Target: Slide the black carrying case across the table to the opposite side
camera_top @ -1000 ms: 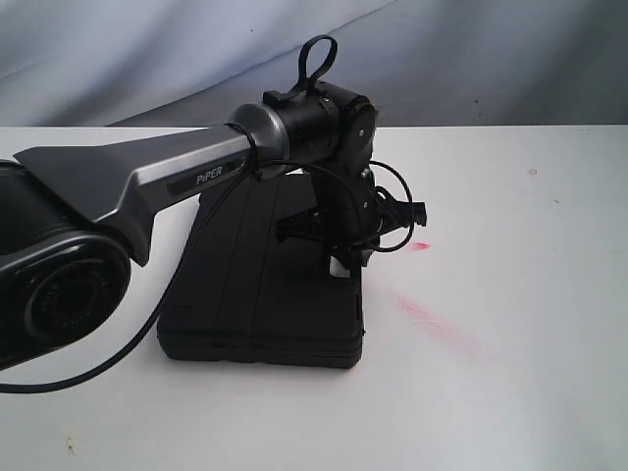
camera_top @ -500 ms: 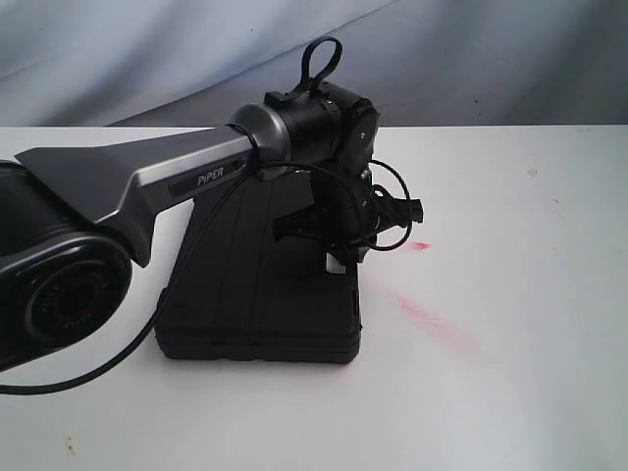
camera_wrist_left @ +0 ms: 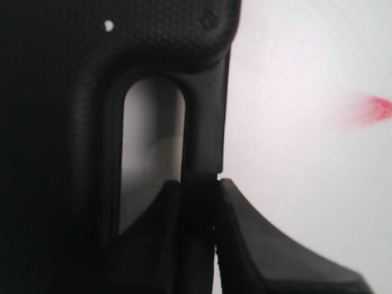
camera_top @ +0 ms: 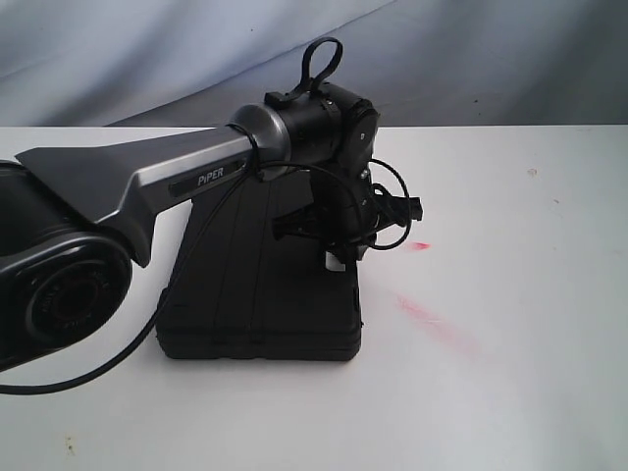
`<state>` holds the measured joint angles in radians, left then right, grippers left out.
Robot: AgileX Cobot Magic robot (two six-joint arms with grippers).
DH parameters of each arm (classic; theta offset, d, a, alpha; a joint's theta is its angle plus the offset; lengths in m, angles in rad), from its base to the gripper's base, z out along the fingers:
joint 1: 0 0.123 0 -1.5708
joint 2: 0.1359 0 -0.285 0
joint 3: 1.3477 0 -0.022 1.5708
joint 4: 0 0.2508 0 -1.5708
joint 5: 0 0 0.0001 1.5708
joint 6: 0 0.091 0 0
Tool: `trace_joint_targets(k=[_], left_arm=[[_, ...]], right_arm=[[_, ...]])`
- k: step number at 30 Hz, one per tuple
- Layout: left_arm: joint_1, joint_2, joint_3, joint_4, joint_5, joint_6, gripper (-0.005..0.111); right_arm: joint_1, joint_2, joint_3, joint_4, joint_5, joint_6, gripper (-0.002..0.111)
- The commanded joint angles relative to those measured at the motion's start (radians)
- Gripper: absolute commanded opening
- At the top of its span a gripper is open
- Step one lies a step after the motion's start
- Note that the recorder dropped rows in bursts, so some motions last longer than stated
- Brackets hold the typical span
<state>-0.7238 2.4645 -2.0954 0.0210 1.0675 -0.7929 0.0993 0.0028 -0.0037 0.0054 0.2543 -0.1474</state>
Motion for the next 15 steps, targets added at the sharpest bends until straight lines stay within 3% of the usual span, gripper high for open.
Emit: trace_joint_targets(k=[1, 7, 15], left_arm=[[-0.002, -0.004, -0.009, 0.022, -0.022, -0.011, 0.015], [-0.002, -0.004, -0.009, 0.031, -0.014, 0.010, 0.030], [-0.002, -0.004, -0.009, 0.060, -0.013, 0.015, 0.031]], right_arm=[[-0.008, -0.003, 0.004, 0.000, -0.003, 0.000, 0.000], [-0.008, -0.003, 0.004, 0.000, -0.003, 0.000, 0.000], [-0.008, -0.003, 0.004, 0.000, -0.003, 0.000, 0.000]])
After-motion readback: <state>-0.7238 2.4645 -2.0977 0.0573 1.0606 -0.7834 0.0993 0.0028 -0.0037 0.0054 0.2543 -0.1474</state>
